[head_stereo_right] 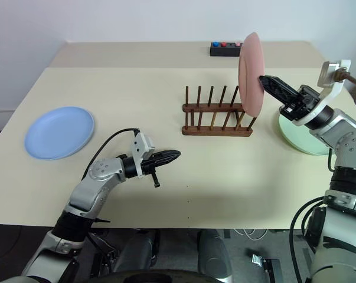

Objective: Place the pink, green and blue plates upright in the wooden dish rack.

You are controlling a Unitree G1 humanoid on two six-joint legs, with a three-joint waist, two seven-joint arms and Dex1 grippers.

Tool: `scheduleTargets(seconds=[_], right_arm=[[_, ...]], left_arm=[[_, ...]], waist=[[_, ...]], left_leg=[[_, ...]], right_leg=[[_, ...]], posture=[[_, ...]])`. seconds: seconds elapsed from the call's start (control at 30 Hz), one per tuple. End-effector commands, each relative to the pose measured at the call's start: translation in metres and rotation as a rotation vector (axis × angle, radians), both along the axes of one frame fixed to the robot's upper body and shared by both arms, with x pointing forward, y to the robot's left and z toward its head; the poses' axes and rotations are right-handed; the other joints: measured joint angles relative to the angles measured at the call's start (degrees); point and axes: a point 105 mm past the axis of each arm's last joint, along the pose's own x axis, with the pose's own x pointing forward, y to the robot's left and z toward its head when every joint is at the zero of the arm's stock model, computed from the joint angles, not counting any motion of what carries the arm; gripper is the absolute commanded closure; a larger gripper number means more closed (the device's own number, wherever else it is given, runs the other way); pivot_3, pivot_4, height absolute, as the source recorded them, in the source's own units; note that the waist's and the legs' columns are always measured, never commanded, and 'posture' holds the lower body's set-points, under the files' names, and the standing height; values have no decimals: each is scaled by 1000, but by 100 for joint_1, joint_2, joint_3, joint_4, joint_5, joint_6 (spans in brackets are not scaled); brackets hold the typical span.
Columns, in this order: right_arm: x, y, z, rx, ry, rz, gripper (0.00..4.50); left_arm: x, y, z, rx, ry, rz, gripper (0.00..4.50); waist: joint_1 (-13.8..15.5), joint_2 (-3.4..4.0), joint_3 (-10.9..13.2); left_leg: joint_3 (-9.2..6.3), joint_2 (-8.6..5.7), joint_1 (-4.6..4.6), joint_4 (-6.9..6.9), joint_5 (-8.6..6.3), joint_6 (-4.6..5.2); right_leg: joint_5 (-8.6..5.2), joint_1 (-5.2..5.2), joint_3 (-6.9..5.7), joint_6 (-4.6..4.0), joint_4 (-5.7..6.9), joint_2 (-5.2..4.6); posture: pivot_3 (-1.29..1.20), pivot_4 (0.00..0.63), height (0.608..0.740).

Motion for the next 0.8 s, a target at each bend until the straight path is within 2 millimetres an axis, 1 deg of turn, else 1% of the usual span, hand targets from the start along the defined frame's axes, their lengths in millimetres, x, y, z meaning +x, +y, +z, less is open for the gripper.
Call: scheduleTargets(seconds=[0.03, 0.07, 0.23, 0.27, 0.3, 0.37, 0.47, 0.5, 0.57, 0.73, 0.77, 0.8], right_arm=[[0, -10, 11, 7, -43, -52, 3257], [1, -11, 12, 7, -47, -62, 2685], [3, -21, 18, -17, -86, -154, 157], [3, -22, 18, -30, -93, -164, 64], [3, -22, 18, -40, -99, -170, 64], [4, -28, 24, -97, -162, -250, 64], [2, -46, 37, -178, -255, -420, 64], [-2, -53, 40, -222, -284, -476, 64], [-9, -59, 39, -293, -312, -536, 64], [-30, -63, 16, -513, -303, -571, 64], [-34, -66, 8, -571, -286, -583, 64], [-40, -72, -7, -673, -252, -596, 64]], left_arm=[[-1, 0, 8, -14, -29, -3, 4500], [-1, 0, 7, -14, -28, -4, 4500], [-1, -1, 7, -15, -26, -6, 4500], [-1, -1, 7, -15, -25, -6, 4500], [-1, -2, 7, -15, -25, -6, 4500], [-1, -2, 6, -16, -23, -6, 4500], [-2, -3, 6, -17, -21, -9, 4500], [-2, -3, 6, -18, -20, -10, 4500], [-3, -4, 6, -19, -20, -12, 4500], [-4, -7, 5, -20, -13, -23, 4500], [-4, -7, 6, -18, -13, -29, 4500], [-3, -8, 6, -16, -15, -38, 4500]], waist=[[-1, 2, 1], [-2, 2, 0], [1, 2, 1], [0, 2, 1], [-2, 2, 1], [-3, 2, 1], [-2, 3, 1], [4, 3, 1], [29, 3, 1], [18, 3, 0], [5, 4, 0], [9, 9, -2]], left_leg=[[0, 0, 0, 0, 0, 0], [0, 0, 0, -1, 0, 0], [0, 0, -1, -1, 0, 0], [1, 0, -2, -1, 0, 0], [1, 0, -2, -1, 0, 0], [1, 0, -1, -1, 0, 0], [1, 0, -2, -1, 0, 0], [1, 0, -2, -1, 0, 0], [0, 0, -3, -3, 0, 0], [1, -1, -5, -4, -1, 2], [1, -1, -4, 0, -1, 2], [4, -1, -3, 0, -1, 2]], right_leg=[[0, 0, 0, 0, 0, 0], [0, -1, 0, 0, 0, 0], [0, -2, 0, 0, 0, 0], [0, -2, 0, 0, 0, 0], [0, -2, 0, 0, 0, 0], [0, -2, 0, 0, 0, 0], [0, -3, 0, 1, 0, 0], [0, -3, 0, 1, 0, 0], [0, -4, 0, 1, 0, 0], [0, -4, 0, 2, -2, -1], [0, -2, 0, 2, 0, -1], [0, -3, 4, 1, 0, -1]], posture=[[0, 150, 734], [0, 150, 734], [0, 150, 734], [0, 150, 734], [0, 150, 734], [0, 150, 734], [0, 150, 734], [0, 150, 734], [0, 150, 734], [0, 150, 734], [0, 150, 734], [0, 150, 734]])
